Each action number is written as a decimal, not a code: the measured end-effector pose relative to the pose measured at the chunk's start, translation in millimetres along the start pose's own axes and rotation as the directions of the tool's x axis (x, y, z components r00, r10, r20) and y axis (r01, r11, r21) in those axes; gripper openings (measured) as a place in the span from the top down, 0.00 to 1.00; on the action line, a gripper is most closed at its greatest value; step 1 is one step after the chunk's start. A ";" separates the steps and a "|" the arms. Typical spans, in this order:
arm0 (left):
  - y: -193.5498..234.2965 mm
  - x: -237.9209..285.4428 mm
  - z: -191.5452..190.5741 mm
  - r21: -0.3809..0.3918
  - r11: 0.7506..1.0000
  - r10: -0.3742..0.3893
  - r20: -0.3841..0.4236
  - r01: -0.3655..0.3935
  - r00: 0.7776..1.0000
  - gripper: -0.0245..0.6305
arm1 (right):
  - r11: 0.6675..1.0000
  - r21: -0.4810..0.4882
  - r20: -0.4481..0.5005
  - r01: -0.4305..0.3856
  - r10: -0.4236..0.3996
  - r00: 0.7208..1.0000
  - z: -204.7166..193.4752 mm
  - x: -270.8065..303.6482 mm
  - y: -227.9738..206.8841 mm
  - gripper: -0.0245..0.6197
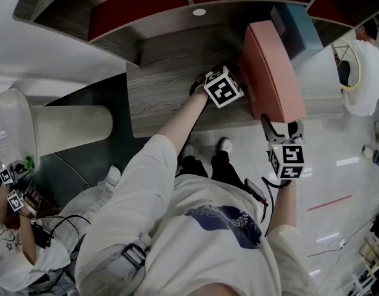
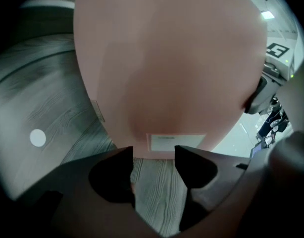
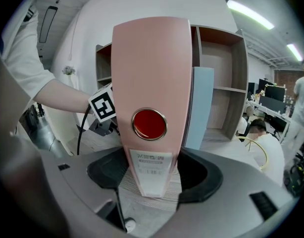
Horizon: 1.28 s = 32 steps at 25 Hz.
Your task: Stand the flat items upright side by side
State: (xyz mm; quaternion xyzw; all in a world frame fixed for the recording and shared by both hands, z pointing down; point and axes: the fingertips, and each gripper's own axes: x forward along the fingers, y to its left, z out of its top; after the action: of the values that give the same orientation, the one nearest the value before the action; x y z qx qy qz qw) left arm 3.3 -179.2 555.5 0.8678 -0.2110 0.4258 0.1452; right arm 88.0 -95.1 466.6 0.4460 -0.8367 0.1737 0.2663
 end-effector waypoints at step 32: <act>-120.9 11.6 -4.4 0.031 0.994 -0.105 0.023 0.104 0.994 0.55 | 0.991 0.122 -0.065 0.048 -0.040 0.997 7.1 10.2 1.7 0.49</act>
State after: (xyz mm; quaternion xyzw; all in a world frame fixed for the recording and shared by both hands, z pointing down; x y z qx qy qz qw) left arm 65.9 -75.1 558.7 0.8848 -0.1607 0.4102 0.1519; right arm 79.8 -104.6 466.9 0.4744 -0.8055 0.2332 0.2678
